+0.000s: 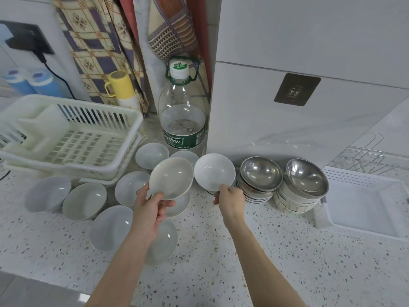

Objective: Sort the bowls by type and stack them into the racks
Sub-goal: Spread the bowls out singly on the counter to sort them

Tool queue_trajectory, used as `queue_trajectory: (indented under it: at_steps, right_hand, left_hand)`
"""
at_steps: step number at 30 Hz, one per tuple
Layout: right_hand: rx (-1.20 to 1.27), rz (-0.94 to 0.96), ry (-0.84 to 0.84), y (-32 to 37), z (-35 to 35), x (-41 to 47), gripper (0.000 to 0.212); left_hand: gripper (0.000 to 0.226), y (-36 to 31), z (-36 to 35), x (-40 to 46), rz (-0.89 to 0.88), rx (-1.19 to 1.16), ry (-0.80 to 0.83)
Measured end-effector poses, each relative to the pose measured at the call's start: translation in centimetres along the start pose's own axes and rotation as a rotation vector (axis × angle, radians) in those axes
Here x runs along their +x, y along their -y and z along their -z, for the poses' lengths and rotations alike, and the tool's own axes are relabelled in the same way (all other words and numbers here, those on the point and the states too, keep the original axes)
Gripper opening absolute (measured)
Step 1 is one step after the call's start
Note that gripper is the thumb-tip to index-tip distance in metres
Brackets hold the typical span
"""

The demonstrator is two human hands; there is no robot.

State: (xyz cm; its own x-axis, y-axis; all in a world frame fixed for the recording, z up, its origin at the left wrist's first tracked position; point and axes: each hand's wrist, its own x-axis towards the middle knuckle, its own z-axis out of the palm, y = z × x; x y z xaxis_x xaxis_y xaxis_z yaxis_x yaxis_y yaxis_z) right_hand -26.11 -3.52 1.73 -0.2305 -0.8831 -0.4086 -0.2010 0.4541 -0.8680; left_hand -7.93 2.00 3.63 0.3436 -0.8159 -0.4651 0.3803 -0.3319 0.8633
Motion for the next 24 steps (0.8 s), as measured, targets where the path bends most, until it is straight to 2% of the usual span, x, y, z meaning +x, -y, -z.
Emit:
queue_trajectory:
  at_steps: [5, 10, 15, 20, 24]
  right_hand:
    - [0.097, 0.009, -0.024, -1.6, 1.1, -3.6, 0.034]
    - [0.163, -0.077, -0.039, -5.2, 1.2, -7.0, 0.04]
    - [0.105, -0.119, -0.056, -8.6, 0.5, -9.0, 0.044]
    - [0.035, -0.156, -0.069, -9.7, -0.5, -8.7, 0.041]
    - [-0.02, -0.177, -0.065, -9.5, -1.0, -7.8, 0.039]
  left_hand:
    - [0.043, 0.3, 2.2, -0.5, -0.004, -0.034, 0.017]
    - [0.039, 0.7, 3.8, -0.9, 0.057, -0.012, 0.038]
    - [0.049, 0.9, 5.2, -1.4, 0.102, 0.011, 0.073]
    - [0.038, 1.0, 6.4, -1.9, 0.106, 0.046, 0.129]
    - [0.039, 1.1, 6.9, -2.0, 0.114, 0.052, 0.142]
